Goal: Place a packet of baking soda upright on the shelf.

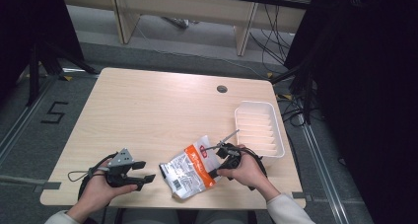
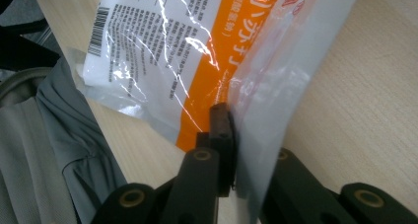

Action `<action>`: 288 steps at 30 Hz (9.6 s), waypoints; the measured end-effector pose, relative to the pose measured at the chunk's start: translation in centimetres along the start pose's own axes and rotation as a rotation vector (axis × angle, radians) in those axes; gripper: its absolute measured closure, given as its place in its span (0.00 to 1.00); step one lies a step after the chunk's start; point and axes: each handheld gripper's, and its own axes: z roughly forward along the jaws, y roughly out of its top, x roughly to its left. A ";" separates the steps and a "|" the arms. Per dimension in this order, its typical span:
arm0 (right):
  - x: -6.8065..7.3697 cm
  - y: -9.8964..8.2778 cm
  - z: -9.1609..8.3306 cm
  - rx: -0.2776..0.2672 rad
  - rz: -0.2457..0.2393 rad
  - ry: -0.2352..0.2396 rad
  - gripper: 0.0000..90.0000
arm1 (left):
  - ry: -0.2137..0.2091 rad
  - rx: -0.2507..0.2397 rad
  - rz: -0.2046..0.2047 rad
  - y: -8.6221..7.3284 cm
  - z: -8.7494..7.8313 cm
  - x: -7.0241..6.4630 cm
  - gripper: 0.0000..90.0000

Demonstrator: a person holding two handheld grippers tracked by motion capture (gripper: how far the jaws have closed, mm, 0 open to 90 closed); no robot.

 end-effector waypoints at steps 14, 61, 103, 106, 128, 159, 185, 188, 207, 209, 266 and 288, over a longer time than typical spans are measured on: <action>0.9 1.4 -2.7 0.004 -0.055 -0.010 1.00 | -0.003 0.008 0.002 0.0 -0.1 0.0 0.40; 4.5 6.3 -12.3 0.144 -0.231 -0.169 1.00 | -0.001 0.001 0.001 0.0 0.0 0.0 0.40; 3.0 7.3 -19.6 0.072 -0.221 -0.230 1.00 | -0.002 0.002 0.000 0.0 0.0 0.0 0.40; 2.8 7.4 -20.1 0.061 -0.223 -0.239 1.00 | -0.004 0.005 -0.001 0.0 0.0 0.0 0.40; 0.7 7.5 -22.2 0.054 -0.242 -0.257 1.00 | -0.006 0.016 0.005 0.0 -0.1 0.1 0.40; -3.1 6.4 -24.3 0.095 -0.295 -0.252 1.00 | -0.003 0.006 -0.001 0.0 0.0 0.0 0.40; -4.4 5.4 -24.7 0.127 -0.262 -0.251 1.00 | 0.000 0.006 0.004 0.0 0.0 0.1 0.40; -4.6 5.4 -24.7 0.126 -0.270 -0.252 1.00 | -0.001 0.010 0.004 0.0 0.0 0.1 0.40; -5.2 5.1 -24.4 0.160 -0.273 -0.279 1.00 | -0.006 0.017 0.003 0.0 -0.1 0.1 0.40; -5.1 5.1 -24.4 0.162 -0.279 -0.274 1.00 | -0.006 0.016 0.004 0.0 -0.1 0.1 0.40; -5.2 6.4 -22.7 0.203 -0.383 -0.337 1.00 | -0.007 0.016 0.003 0.0 -0.1 0.1 0.40; -5.4 6.6 -22.3 0.224 -0.446 -0.407 1.00 | -0.007 0.017 0.002 0.0 -0.1 0.1 0.40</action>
